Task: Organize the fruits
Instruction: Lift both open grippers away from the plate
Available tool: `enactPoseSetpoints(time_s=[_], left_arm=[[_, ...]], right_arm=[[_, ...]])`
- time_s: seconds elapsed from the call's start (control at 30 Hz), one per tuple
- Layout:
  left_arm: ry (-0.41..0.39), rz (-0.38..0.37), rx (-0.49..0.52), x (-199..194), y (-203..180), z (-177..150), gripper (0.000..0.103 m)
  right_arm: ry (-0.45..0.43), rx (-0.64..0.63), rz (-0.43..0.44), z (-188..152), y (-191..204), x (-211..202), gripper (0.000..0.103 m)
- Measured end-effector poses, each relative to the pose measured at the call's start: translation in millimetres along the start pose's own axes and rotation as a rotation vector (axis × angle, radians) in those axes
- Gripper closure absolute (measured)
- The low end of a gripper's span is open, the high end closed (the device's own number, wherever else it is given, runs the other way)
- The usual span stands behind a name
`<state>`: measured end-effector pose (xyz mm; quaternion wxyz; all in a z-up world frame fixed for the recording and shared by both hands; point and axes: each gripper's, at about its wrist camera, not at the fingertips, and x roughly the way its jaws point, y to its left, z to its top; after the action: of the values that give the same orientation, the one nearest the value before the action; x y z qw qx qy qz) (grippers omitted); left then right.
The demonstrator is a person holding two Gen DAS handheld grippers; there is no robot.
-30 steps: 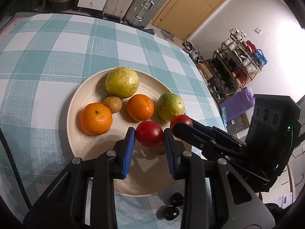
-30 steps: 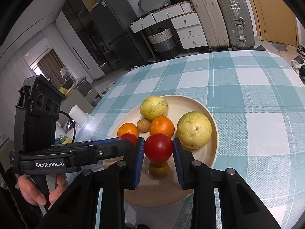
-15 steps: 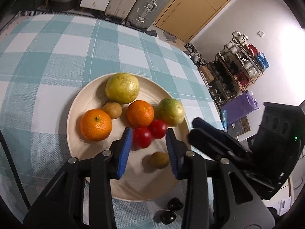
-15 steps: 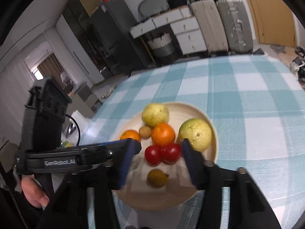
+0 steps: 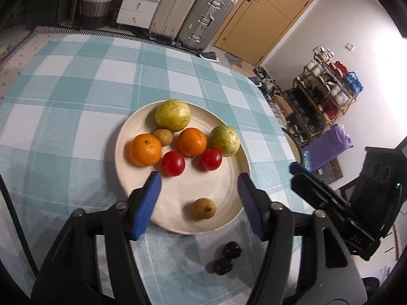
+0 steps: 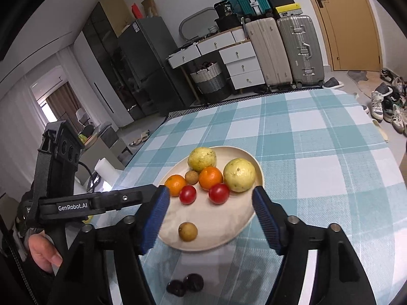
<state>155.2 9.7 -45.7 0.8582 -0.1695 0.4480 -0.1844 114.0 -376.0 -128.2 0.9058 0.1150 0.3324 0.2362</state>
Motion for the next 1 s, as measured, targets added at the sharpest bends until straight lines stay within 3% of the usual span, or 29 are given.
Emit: enactPoseSetpoints(time_s=[0.07, 0.17, 0.5, 0.67, 0.83, 1.0], left_arm=[[-0.024, 0.013, 0.016, -10, -3, -5, 0.036], [-0.064, 0.061, 0.058, -25, -12, -13, 0.022], [-0.106, 0.183, 0.156, -52, -35, -41, 0.018], [-0.114, 0.191, 0.163, -60, -39, -54, 0.015], [-0.133, 0.203, 0.167, -71, -44, -67, 0.002], [-0.151, 0.216, 0.178, -78, -47, -79, 0.001]], right_arm=[[-0.019, -0.011, -0.011, -3, 3, -8, 0.022], [-0.044, -0.025, -0.011, -5, 7, -19, 0.019], [-0.087, -0.045, -0.028, -15, 20, -43, 0.008], [-0.102, -0.049, -0.051, -26, 23, -55, 0.004], [-0.105, -0.037, -0.061, -36, 24, -65, 0.004], [-0.119, -0.048, -0.068, -46, 30, -75, 0.002]])
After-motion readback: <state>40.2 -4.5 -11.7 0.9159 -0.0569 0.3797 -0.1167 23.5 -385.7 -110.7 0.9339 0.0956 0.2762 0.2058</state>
